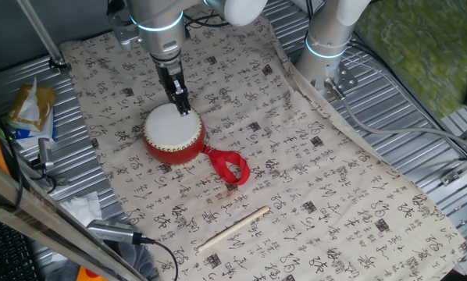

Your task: Play the drum

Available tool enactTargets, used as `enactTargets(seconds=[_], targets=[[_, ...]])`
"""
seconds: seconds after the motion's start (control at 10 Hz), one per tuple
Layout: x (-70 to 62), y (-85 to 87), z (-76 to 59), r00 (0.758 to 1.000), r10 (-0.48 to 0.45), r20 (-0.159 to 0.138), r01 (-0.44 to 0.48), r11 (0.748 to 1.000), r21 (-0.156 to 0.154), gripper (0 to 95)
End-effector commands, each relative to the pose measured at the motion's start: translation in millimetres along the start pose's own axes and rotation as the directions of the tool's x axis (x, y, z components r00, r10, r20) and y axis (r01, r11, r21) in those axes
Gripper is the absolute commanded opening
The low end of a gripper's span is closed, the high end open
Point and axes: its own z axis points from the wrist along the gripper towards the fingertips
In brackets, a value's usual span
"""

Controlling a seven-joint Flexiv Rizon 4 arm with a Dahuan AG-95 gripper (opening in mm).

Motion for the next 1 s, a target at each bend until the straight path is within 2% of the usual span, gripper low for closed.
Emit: enactTargets(seconds=[0.1, 1.0], targets=[[0.0, 0.0, 0.0, 0.991, -0.087, 0.1, 0.09, 0.995, -0.033, 0.0], [0.0, 0.1, -0.3, 0.992, -0.077, 0.097, 0.079, 0.997, -0.025, 0.0]])
